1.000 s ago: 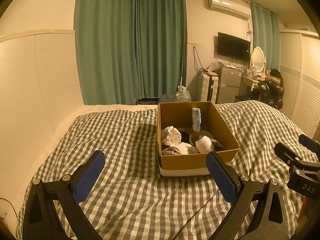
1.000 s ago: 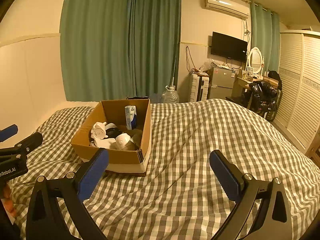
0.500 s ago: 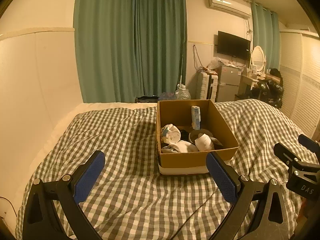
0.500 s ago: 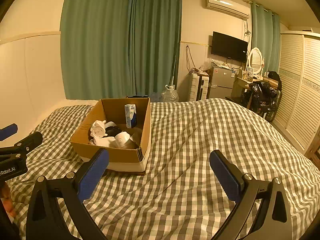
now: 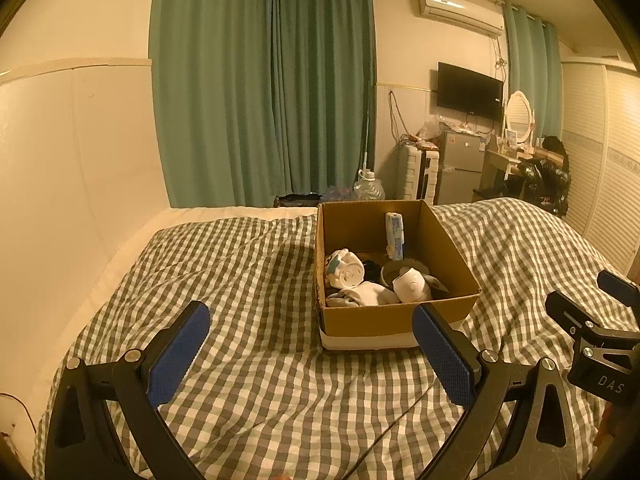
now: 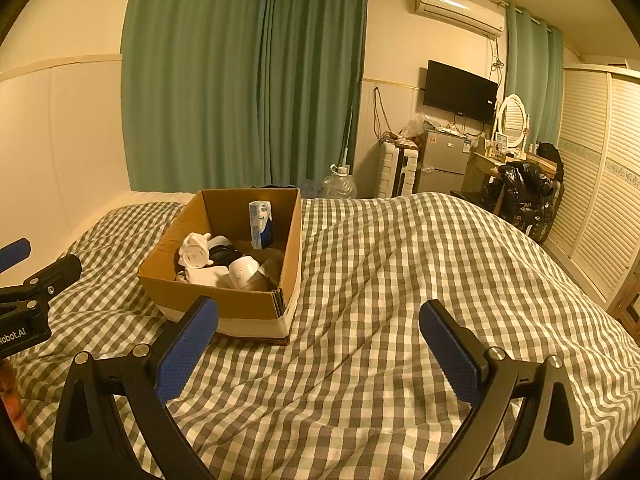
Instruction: Organize objects
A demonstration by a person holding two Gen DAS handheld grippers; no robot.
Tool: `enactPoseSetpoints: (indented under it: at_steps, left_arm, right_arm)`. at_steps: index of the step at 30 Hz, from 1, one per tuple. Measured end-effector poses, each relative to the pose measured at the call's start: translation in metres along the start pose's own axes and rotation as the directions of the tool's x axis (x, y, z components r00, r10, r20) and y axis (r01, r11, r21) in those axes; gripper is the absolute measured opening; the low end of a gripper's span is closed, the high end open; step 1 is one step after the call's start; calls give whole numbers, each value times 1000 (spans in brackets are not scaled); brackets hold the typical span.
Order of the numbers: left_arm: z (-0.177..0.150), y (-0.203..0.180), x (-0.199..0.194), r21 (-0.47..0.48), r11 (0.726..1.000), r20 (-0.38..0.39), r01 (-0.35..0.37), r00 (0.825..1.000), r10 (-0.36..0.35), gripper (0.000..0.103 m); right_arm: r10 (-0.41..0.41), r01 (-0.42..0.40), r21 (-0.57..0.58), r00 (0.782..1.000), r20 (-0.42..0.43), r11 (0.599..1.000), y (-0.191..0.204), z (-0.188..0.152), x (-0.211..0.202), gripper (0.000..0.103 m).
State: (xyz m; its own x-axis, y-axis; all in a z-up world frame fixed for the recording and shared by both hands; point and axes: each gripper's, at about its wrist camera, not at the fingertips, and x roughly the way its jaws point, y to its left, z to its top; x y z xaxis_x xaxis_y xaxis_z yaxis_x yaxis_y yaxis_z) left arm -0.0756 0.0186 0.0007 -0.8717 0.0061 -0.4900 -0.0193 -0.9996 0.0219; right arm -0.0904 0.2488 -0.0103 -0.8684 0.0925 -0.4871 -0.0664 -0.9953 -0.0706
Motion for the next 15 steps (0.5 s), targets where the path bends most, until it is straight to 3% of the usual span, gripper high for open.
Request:
enactPoseSetpoints:
  at_steps: [15]
  left_arm:
    - [-2, -3, 2, 13, 1000, 0, -12, 1000, 12, 103]
  right_arm:
    - [6, -6, -8, 1000, -9, 1000, 0, 0, 0, 101]
